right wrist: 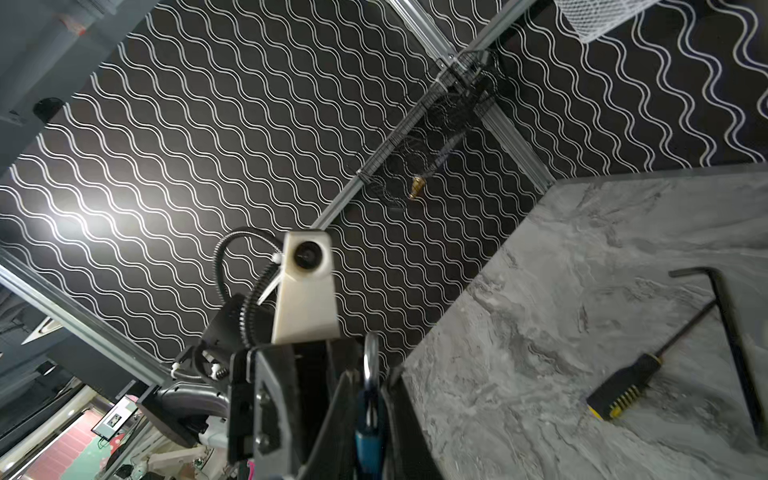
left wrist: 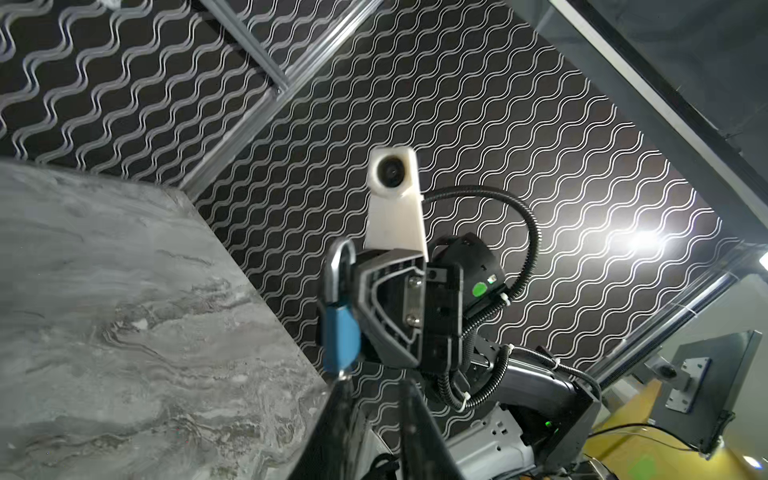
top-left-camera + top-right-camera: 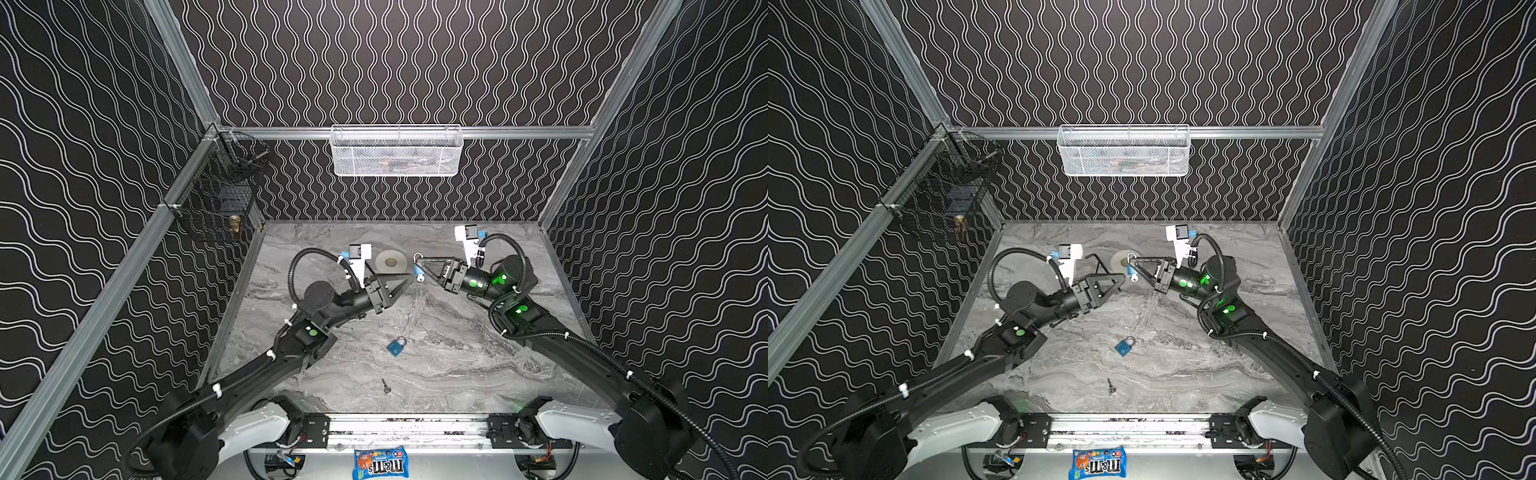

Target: Unlock with the key

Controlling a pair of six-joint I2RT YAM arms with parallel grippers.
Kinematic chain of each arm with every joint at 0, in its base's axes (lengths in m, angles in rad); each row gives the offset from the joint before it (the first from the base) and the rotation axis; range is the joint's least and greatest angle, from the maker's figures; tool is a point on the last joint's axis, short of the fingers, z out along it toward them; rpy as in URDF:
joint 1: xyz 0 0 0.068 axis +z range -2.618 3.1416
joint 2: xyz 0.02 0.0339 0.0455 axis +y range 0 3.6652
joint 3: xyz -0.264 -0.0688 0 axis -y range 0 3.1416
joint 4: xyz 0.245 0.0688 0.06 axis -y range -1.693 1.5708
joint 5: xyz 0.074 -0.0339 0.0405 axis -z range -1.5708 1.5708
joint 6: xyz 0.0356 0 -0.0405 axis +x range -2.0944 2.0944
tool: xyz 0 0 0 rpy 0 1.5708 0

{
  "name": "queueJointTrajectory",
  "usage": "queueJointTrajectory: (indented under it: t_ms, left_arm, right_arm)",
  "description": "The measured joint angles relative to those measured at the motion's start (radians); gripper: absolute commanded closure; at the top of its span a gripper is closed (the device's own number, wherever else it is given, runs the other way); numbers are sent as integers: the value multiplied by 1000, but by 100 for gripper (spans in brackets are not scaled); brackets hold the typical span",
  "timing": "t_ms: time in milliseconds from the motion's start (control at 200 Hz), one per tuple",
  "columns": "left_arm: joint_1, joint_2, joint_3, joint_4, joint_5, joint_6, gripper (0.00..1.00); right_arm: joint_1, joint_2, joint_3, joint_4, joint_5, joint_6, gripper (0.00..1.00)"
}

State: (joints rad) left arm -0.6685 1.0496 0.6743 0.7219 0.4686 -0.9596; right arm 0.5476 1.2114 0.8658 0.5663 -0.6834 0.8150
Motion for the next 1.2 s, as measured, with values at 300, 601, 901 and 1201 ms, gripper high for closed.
queueJointTrajectory:
  t_ms: [300,601,901,1201]
  left_arm:
    - [0,1,62,-168,-20,115,59]
    - [0,54,118,-209,-11,163,73]
    - [1,78,124,-163,7,146,87]
    - [3,99,133,-129,6,121,94]
  right_arm:
    - [1,39,50,-36,-96,13,100]
    - [5,64,64,-17,-126,62,100]
    - [2,66,64,40,-113,85,100]
    - [1,79,84,42,-102,64,100]
